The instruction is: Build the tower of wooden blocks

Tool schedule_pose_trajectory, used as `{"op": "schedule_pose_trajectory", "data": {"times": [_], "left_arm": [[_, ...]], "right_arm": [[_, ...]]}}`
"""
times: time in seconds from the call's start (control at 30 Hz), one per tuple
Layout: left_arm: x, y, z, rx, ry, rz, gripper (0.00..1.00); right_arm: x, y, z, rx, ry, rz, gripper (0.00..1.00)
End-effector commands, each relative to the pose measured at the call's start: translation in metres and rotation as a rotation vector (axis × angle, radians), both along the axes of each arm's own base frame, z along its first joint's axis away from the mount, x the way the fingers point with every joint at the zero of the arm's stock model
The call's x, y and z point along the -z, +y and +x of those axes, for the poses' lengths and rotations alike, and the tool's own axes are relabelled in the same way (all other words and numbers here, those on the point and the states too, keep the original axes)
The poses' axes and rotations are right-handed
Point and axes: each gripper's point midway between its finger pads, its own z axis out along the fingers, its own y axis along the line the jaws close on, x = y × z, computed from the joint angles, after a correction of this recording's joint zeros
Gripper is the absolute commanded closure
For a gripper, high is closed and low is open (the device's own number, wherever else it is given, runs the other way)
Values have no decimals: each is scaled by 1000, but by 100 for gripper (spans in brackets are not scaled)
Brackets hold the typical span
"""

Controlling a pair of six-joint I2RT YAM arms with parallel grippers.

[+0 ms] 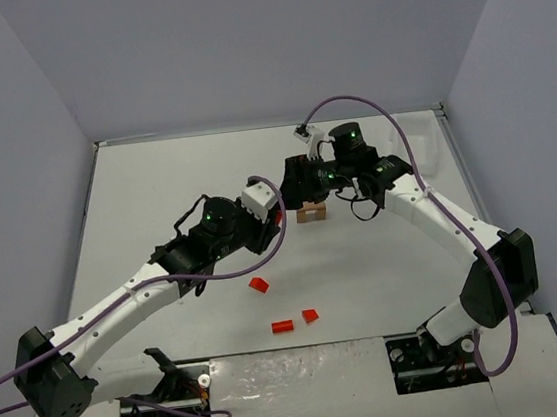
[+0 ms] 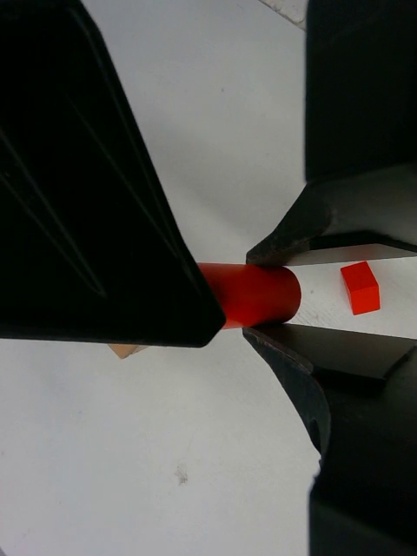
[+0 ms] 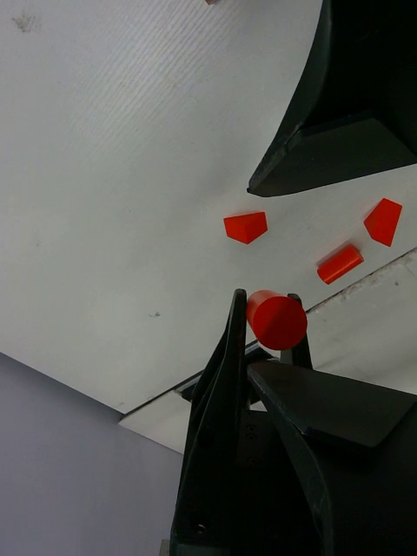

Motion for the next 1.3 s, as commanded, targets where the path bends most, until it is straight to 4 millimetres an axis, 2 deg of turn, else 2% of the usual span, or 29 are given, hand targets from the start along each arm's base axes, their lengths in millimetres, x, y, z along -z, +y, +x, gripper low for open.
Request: {"op": "schedule_pose_trajectory", "data": {"times": [0.0, 0.37, 0.67, 0.8, 0.87, 0.9, 0.93, 1.0, 1.07, 1.13, 1.27], "left_arm": [[-43, -15, 11, 33, -102, -101, 100], [-45, -15, 13, 31, -98, -109, 100], [-41, -15, 13, 27, -89, -105, 100], [-40, -16, 13, 32, -87, -104, 100], [-38, -16, 14, 29, -84, -102, 100], [-38, -15, 14, 26, -82, -100, 99], [-36, -15, 15, 23, -78, -98, 95], [-32, -15, 15, 16, -71, -93, 75], [-30, -12, 17, -3, -66, -91, 64], [-26, -9, 18, -29, -56, -86, 46], [-16, 5, 21, -105, -37, -58, 28]], "right_arm": [[-25, 9, -5, -46, -48, 63, 28], [-15, 13, -14, -70, -19, 54, 43], [-6, 14, -19, -83, 1, 46, 62], [-4, 15, -20, -83, -7, 38, 78], [-7, 14, -19, -76, -28, 33, 92], [-9, 14, -18, -73, -38, 32, 96], [-10, 13, -16, -66, -52, 28, 99], [-13, 11, -11, -48, -87, 14, 100], [-15, 8, -8, -33, -114, 3, 100], [-16, 1, 1, 11, -170, -30, 100], [-18, -15, 22, 120, -262, -112, 100]]}}
